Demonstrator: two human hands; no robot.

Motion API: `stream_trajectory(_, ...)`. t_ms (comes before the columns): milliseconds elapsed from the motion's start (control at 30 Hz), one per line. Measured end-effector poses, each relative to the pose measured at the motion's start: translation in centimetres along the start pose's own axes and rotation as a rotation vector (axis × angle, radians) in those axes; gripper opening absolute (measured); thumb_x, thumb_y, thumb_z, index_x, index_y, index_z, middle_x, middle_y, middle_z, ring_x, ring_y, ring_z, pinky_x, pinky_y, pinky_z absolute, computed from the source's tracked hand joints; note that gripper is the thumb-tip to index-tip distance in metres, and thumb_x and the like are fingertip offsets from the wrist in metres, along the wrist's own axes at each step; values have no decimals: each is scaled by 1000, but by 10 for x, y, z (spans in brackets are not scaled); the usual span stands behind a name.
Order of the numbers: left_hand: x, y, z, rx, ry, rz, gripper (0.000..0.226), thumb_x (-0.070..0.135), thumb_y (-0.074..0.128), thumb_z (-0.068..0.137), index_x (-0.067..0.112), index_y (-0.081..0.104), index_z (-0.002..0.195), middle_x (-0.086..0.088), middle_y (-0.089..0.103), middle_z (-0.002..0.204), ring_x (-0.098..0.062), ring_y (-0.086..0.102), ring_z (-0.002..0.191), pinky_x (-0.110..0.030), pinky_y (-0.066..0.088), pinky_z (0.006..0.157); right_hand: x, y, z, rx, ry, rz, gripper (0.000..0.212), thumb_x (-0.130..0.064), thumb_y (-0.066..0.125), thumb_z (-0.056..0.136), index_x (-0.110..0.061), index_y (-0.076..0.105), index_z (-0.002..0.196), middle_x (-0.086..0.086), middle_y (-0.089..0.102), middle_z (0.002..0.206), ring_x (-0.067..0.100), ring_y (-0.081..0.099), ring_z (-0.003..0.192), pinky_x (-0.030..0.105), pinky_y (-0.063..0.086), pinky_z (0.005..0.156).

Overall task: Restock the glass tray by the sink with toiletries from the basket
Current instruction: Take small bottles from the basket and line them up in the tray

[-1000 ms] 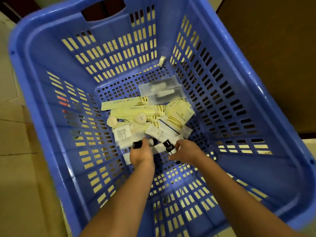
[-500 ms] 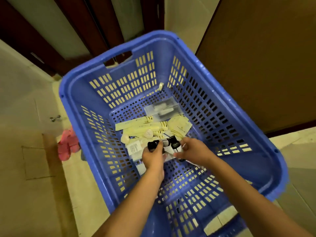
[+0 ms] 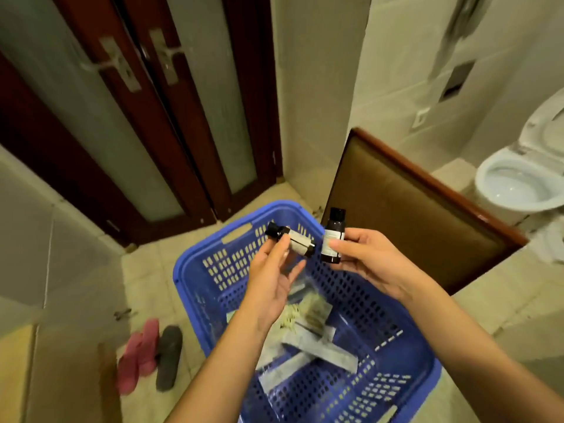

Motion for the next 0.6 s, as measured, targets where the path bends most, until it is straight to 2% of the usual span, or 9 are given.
stream_trajectory(167, 50, 53, -33, -133, 1, 6, 16, 19, 50, 94, 13, 64, 99, 0, 72, 79, -13, 64, 63, -22, 54, 53, -81, 3, -50, 42, -168, 74, 13, -6, 59, 86, -10, 61, 98, 18, 64, 89, 17, 66, 64, 20, 57, 56)
stream_trajectory(267, 67, 78, -52, -195, -7, 29, 20, 20, 50, 95, 11, 59, 111, -8, 67, 96, -16, 64, 63, -25, 55, 52, -108, 3, -77, 97, -242, 145, 17, -4, 57, 87, -12, 55, 103, 9, 71, 79, 17, 69, 58, 22, 57, 53)
stream_trajectory(333, 73, 91, -61, -229, 0, 40, 24, 21, 49, 96, 11, 55, 117, -10, 64, 102, -16, 65, 62, -26, 55, 50, -118, 3, -91, 112, -245, 209, 14, -5, 56, 88, -12, 53, 100, 10, 72, 76, 20, 69, 56, 25, 57, 51)
stream_trajectory(433, 77, 109, -75, -306, -18, 54, 34, 19, 46, 97, 8, 48, 129, -13, 62, 112, -21, 63, 76, -28, 55, 51, -121, -1, -113, 151, -225, 329, 12, -3, 51, 91, -12, 52, 100, 18, 70, 84, 24, 69, 54, 29, 57, 51)
stream_trajectory(600, 61, 133, -90, -413, -130, 53, 31, 14, 45, 97, 3, 48, 126, -14, 65, 103, -25, 62, 86, -31, 57, 55, -103, -16, -146, 154, -253, 430, 35, -10, 62, 74, -11, 54, 108, 16, 68, 93, 21, 65, 58, 24, 55, 52)
Point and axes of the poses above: each hand's wrist, its own z-axis towards the middle knuckle, its own y-axis out of the palm, x = y × z, the point moved 3 cm from there along z, towards the middle knuckle
